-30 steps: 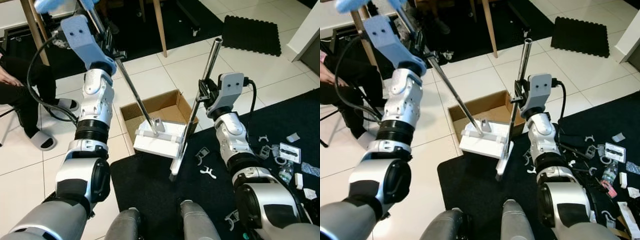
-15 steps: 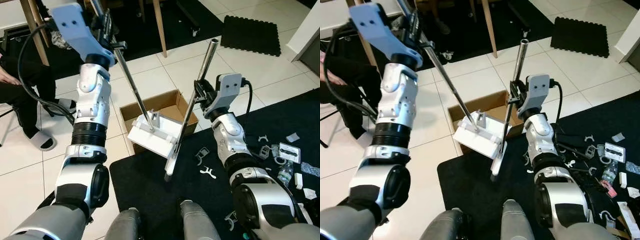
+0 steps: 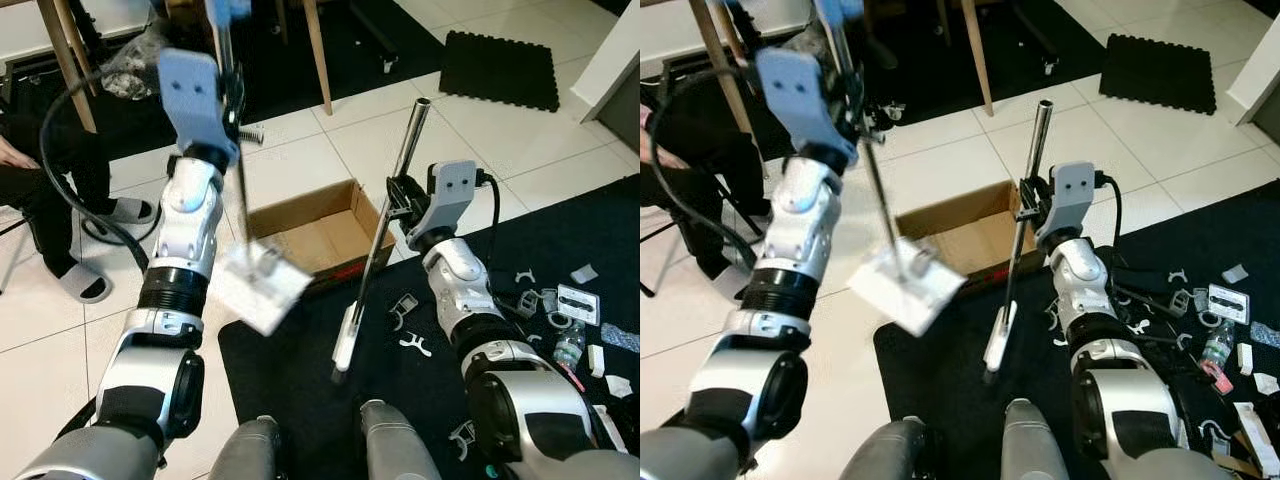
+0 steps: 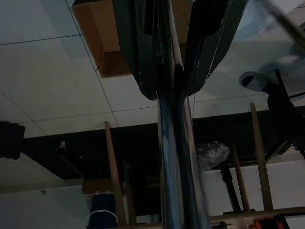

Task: Sweep floor

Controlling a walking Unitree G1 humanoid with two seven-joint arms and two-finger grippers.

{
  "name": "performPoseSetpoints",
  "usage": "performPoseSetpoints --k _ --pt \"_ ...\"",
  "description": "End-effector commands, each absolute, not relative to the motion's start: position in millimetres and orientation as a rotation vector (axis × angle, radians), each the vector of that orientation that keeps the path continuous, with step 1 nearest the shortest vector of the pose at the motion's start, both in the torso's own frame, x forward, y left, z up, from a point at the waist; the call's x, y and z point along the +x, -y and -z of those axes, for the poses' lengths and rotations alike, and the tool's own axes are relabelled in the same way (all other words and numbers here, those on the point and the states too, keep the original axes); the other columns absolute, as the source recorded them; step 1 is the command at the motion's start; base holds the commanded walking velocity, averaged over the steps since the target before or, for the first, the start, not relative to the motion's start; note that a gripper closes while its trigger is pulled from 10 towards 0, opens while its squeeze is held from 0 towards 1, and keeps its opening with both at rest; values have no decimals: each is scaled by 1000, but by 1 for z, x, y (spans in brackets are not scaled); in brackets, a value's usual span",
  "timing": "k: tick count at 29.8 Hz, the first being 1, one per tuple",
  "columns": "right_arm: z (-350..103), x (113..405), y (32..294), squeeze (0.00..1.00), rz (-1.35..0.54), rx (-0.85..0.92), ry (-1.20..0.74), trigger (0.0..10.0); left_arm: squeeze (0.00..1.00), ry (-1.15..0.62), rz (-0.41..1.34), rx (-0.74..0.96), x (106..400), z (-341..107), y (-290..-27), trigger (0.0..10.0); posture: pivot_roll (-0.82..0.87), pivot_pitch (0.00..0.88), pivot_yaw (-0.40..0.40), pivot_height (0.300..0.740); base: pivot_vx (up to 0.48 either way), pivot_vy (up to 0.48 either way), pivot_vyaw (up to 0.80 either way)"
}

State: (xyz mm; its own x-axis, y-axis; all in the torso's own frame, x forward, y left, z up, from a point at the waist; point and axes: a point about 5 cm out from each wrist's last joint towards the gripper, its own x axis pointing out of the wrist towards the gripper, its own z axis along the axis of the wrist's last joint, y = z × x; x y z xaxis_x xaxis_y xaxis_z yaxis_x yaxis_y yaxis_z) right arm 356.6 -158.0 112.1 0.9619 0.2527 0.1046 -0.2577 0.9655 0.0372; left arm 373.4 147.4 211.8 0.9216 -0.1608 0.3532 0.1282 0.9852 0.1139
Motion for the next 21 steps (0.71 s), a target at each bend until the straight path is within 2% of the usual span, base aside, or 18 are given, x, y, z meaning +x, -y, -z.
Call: performPoseSetpoints --k 1,9,21 --pt "-119 358 156 0 -268 57 141 10000 0 435 130 92 372 -222 -152 10000 7 101 36 740 0 0 0" --pt "-133 359 139 0 -360 70 208 10000 0 391 53 70 376 -212 -165 10000 6 101 35 740 0 0 0" --pt "-141 362 138 0 -374 66 230 10000 0 388 22 16 379 -211 -167 10000 3 92 28 740 0 0 0"
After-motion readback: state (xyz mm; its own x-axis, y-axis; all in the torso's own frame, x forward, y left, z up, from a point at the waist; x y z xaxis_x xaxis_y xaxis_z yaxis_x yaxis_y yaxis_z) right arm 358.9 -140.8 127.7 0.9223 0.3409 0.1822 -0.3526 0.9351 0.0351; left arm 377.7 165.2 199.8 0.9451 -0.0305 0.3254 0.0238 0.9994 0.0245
